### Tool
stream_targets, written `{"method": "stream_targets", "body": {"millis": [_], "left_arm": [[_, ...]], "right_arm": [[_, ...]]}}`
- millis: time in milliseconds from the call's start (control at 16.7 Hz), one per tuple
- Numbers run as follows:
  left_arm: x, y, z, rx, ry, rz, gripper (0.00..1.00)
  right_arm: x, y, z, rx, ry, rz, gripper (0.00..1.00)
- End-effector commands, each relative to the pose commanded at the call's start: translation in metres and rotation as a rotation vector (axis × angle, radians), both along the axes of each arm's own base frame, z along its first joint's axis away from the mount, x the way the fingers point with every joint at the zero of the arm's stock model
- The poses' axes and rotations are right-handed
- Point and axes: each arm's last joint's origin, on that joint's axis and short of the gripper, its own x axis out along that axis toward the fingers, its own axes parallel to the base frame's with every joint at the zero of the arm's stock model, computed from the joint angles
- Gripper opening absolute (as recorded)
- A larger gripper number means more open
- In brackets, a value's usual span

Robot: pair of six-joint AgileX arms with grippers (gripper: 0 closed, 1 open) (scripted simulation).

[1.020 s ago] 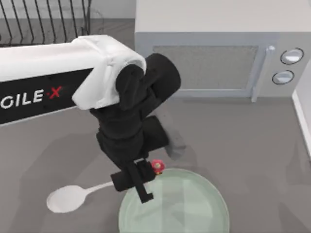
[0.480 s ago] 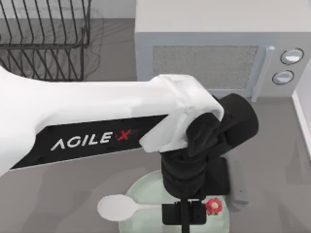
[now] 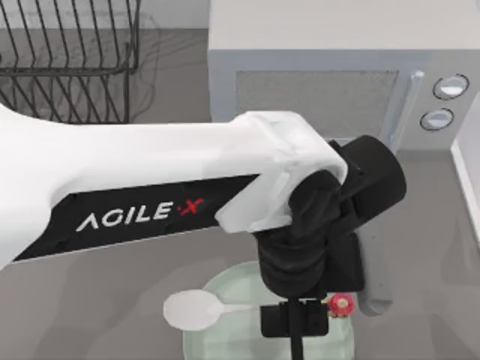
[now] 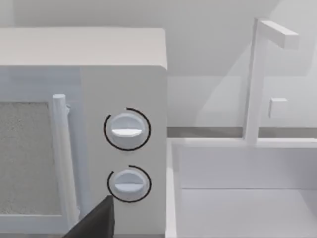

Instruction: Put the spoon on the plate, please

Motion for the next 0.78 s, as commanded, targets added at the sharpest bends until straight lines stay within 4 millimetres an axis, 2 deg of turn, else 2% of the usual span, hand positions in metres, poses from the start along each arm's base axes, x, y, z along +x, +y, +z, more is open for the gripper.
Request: {"method": "stream_targets", "body": {"millis": [360, 780], "left_arm": [[0.005, -0.016, 0.009, -0.095, -0.102, 0.003, 0.0], [0.011, -0.017, 0.013, -0.163, -0.144, 0.018, 0.0]], "right_arm": [[0.0, 0.0, 0.0, 0.0, 0.0, 0.0, 1.0], [0.0, 0.0, 0.0, 0.0, 0.0, 0.0, 1.0]]}}
